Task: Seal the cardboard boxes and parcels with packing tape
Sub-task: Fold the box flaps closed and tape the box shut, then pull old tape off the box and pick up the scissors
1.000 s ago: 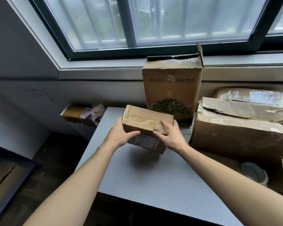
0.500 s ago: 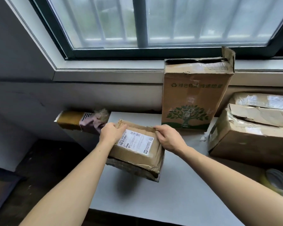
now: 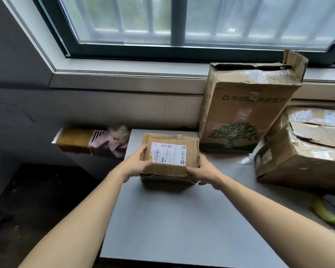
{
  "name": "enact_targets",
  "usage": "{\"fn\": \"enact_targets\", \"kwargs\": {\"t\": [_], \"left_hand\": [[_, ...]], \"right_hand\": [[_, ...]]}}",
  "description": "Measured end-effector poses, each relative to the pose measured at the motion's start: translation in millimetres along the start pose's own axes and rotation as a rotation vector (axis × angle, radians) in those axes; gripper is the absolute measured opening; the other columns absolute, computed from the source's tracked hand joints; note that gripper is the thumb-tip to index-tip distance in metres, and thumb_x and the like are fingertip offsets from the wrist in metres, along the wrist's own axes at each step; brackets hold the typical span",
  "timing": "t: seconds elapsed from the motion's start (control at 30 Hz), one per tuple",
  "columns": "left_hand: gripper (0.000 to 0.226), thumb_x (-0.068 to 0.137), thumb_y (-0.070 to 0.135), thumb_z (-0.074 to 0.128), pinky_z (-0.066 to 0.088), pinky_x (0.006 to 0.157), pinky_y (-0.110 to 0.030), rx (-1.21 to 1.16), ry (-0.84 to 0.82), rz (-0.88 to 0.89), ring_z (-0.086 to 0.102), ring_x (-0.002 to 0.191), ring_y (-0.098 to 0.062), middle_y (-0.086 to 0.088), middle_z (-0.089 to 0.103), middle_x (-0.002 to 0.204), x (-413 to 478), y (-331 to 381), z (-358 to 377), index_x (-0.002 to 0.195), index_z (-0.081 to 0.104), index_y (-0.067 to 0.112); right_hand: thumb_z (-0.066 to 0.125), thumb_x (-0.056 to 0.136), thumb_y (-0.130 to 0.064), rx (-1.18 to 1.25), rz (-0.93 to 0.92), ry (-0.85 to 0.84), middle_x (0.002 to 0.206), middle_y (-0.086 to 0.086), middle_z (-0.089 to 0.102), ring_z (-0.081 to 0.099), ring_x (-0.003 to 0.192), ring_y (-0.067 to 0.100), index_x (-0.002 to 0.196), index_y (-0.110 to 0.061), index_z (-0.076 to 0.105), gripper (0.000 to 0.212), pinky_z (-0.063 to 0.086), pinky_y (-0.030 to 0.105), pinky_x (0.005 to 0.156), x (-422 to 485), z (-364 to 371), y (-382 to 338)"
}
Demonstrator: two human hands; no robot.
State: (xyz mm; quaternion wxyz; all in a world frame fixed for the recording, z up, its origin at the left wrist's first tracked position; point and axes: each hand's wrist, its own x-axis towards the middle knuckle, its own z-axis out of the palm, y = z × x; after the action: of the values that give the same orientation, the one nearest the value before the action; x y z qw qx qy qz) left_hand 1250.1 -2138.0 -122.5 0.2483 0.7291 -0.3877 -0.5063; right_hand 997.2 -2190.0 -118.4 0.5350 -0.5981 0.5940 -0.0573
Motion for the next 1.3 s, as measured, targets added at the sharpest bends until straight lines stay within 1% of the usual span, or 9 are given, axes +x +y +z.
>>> {"fn": "enact_targets", "kwargs": {"t": [0.1, 0.3, 0.43, 0.57, 0.7, 0.83, 1.0, 1.2, 1.3], "left_hand": [[0.074, 0.091, 0.004, 0.065, 0.045, 0.081, -0.018, 0.041, 0.087, 0.134, 0.053, 0.121, -0.012, 0.011, 0.05, 0.131, 9.3, 6.5, -7.6, 0.15, 0.028, 0.031], [0.075, 0.089, 0.031, 0.068, 0.022, 0.12, -0.041, 0.304, 0.186, 0.108, 0.022, 0.145, -0.027, -0.003, 0.01, 0.157, 35.1, 15.8, -8.8, 0.152, 0.027, 0.025], [0.052, 0.093, 0.033, 0.064, 0.03, 0.112, -0.035, 0.398, 0.254, 0.12, 0.03, 0.132, -0.024, -0.004, 0.031, 0.136, 41.5, 15.3, 1.5, 0.139, 0.044, 0.023], [0.047, 0.095, 0.032, 0.062, 0.048, 0.095, -0.03, 0.34, 0.037, 0.109, 0.055, 0.116, -0.019, -0.001, 0.057, 0.132, 46.8, 18.7, 7.6, 0.139, 0.049, 0.021], [0.056, 0.096, 0.035, 0.061, 0.04, 0.108, -0.03, 0.437, -0.168, 0.135, 0.045, 0.132, -0.016, 0.005, 0.045, 0.15, 47.0, 28.5, 18.0, 0.147, 0.042, 0.026], [0.044, 0.096, 0.038, 0.06, 0.046, 0.101, -0.03, 0.496, -0.199, 0.186, 0.052, 0.115, -0.012, 0.006, 0.054, 0.139, 44.8, 50.0, 39.4, 0.139, 0.053, 0.026], [0.028, 0.098, 0.034, 0.056, 0.046, 0.086, -0.025, 0.517, -0.226, 0.372, 0.059, 0.103, -0.008, 0.009, 0.064, 0.119, 31.3, 93.1, 87.3, 0.123, 0.065, 0.024], [0.015, 0.095, 0.028, 0.056, 0.057, 0.087, -0.039, 0.435, -0.224, 0.558, 0.068, 0.089, -0.01, 0.013, 0.073, 0.092, 15.2, 144.4, 156.3, 0.089, 0.066, 0.038], [0.015, 0.095, 0.028, 0.058, 0.057, 0.082, -0.036, 0.434, -0.24, 0.633, 0.068, 0.09, -0.011, 0.013, 0.073, 0.095, 4.6, 171.0, 196.2, 0.093, 0.069, 0.038]], "right_hand": [[0.065, 0.093, -0.013, 0.129, -0.099, 0.09, 0.139, -0.008, 0.05, 0.051, 0.114, 0.013, 0.152, -0.024, 0.028, 0.071, 0.049, 0.033, 0.102, 6.9, -1.1, -14.1], [0.058, 0.097, -0.017, 0.121, -0.1, 0.161, 0.113, -0.008, 0.05, 0.05, 0.1, 0.01, 0.144, -0.016, 0.041, 0.05, 0.043, 0.024, 0.08, 24.2, -5.9, -38.0], [0.058, 0.098, -0.026, 0.041, -0.019, 0.156, 0.138, 0.004, 0.049, 0.047, 0.11, 0.014, 0.147, -0.016, 0.039, 0.054, 0.04, 0.027, 0.086, 30.3, -4.0, -24.4], [0.057, 0.098, -0.032, 0.018, 0.027, 0.149, 0.146, 0.006, 0.047, 0.049, 0.118, 0.019, 0.148, -0.018, 0.039, 0.055, 0.043, 0.029, 0.089, 26.7, -7.5, -13.8], [0.057, 0.099, -0.033, 0.005, 0.026, 0.177, 0.145, 0.007, 0.048, 0.05, 0.123, 0.02, 0.147, -0.017, 0.041, 0.054, 0.045, 0.03, 0.095, 14.2, -19.1, -6.0], [0.056, 0.1, -0.032, -0.021, -0.001, 0.248, 0.142, 0.004, 0.051, 0.05, 0.125, 0.019, 0.145, -0.017, 0.044, 0.049, 0.046, 0.033, 0.102, -4.3, -36.4, 3.1], [0.054, 0.102, -0.029, 0.007, -0.048, 0.385, 0.131, -0.001, 0.058, 0.055, 0.12, 0.016, 0.137, -0.02, 0.053, 0.036, 0.048, 0.027, 0.091, -27.9, -60.3, 25.9], [0.054, 0.099, -0.025, 0.045, -0.182, 0.586, 0.099, -0.008, 0.069, 0.062, 0.092, 0.005, 0.106, -0.022, 0.069, 0.016, 0.048, 0.021, 0.08, -61.8, -104.2, 51.6], [0.056, 0.098, -0.022, 0.08, -0.252, 0.674, 0.087, -0.005, 0.072, 0.065, 0.081, 0.007, 0.095, -0.019, 0.071, 0.015, 0.049, 0.02, 0.073, -79.3, -140.1, 63.4]]}}
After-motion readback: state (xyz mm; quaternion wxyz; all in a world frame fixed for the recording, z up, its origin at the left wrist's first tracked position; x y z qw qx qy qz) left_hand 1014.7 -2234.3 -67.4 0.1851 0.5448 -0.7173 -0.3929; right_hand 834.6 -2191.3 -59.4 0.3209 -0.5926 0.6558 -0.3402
